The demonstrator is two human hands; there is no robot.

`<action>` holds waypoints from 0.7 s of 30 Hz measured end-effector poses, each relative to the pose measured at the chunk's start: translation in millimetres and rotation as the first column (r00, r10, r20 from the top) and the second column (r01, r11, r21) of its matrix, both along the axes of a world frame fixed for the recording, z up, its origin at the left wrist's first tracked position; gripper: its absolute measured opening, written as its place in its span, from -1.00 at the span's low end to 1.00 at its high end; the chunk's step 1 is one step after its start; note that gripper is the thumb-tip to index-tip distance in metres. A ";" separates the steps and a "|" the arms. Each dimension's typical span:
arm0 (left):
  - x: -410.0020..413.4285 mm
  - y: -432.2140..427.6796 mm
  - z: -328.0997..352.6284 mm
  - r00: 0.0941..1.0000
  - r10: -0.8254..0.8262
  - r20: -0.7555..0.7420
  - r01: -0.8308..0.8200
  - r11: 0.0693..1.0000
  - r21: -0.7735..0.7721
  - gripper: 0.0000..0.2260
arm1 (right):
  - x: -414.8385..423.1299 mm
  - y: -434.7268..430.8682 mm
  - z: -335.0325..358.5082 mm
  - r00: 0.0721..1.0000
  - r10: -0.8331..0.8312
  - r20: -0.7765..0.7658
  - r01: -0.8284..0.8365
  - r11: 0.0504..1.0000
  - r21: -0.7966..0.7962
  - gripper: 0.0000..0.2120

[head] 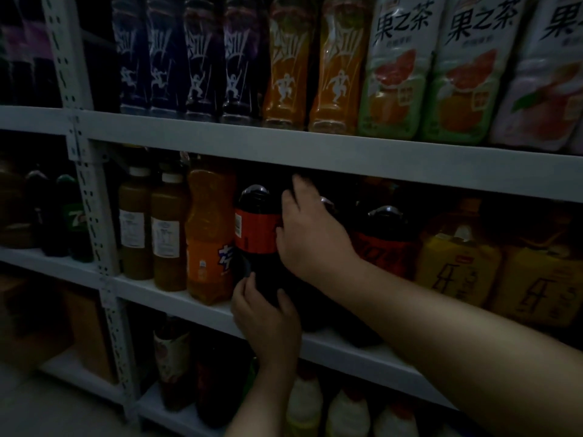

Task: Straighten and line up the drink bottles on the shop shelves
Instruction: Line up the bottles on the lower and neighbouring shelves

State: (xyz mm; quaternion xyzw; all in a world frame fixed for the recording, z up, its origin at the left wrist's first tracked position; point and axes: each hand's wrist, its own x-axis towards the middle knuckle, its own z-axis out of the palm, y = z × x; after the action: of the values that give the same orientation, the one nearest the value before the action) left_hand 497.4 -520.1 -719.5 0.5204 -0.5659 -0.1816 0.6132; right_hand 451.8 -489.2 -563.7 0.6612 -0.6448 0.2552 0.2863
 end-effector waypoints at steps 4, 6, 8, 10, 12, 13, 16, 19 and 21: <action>4.1 -14.7 8.8 0.996 -0.015 0.093 0.012 0.999 0.036 -0.38 | 25.6 -30.6 26.9 0.859 0.083 0.506 -0.158 0.982 0.107 -0.64; 6.6 -20.3 4.2 0.983 -0.001 0.186 -0.008 0.999 0.050 -0.28 | 32.8 -45.7 43.7 0.731 0.051 0.680 -0.174 0.978 0.114 -0.85; 10.6 -26.1 1.0 0.977 0.008 0.214 -0.030 0.994 0.102 -0.19 | 33.9 -59.0 52.9 0.639 0.031 0.768 -0.201 0.971 0.128 -0.86; 15.0 -31.0 -1.3 0.976 -0.013 0.217 -0.013 0.993 0.116 -0.17 | 33.0 -69.3 57.2 0.601 -0.012 0.799 -0.207 0.963 0.170 -0.84; 18.4 -34.3 -5.3 0.969 -0.044 0.245 0.023 0.996 0.086 -0.19 | 33.7 -75.2 59.5 0.606 -0.057 0.793 -0.177 0.963 0.204 -0.87; 20.1 -35.1 -7.9 0.965 -0.055 0.255 0.037 0.996 0.076 -0.21 | 34.1 -77.0 59.3 0.625 -0.091 0.776 -0.136 0.966 0.222 -0.83; 27.3 -37.5 -15.5 0.959 -0.105 0.264 0.088 0.993 0.074 -0.21 | 36.3 -80.5 54.7 0.668 -0.103 0.737 -0.074 0.976 0.204 -0.67; 42.5 -42.2 -19.4 0.916 -0.245 0.316 0.229 0.969 0.088 -0.23 | 37.4 -76.8 51.2 0.698 -0.046 0.715 -0.095 0.983 0.156 -0.70; 50.7 -44.6 -19.1 0.890 -0.296 0.346 0.279 0.955 0.099 -0.25 | 36.4 -75.1 50.4 0.705 -0.021 0.708 -0.117 0.982 0.147 -0.70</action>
State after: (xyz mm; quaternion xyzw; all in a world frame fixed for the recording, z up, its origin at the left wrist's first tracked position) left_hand 548.1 -564.6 -738.6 0.4693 -0.7342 -0.1858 0.4541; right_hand 488.2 -564.4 -513.3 0.5527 -0.7080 0.4367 -0.0503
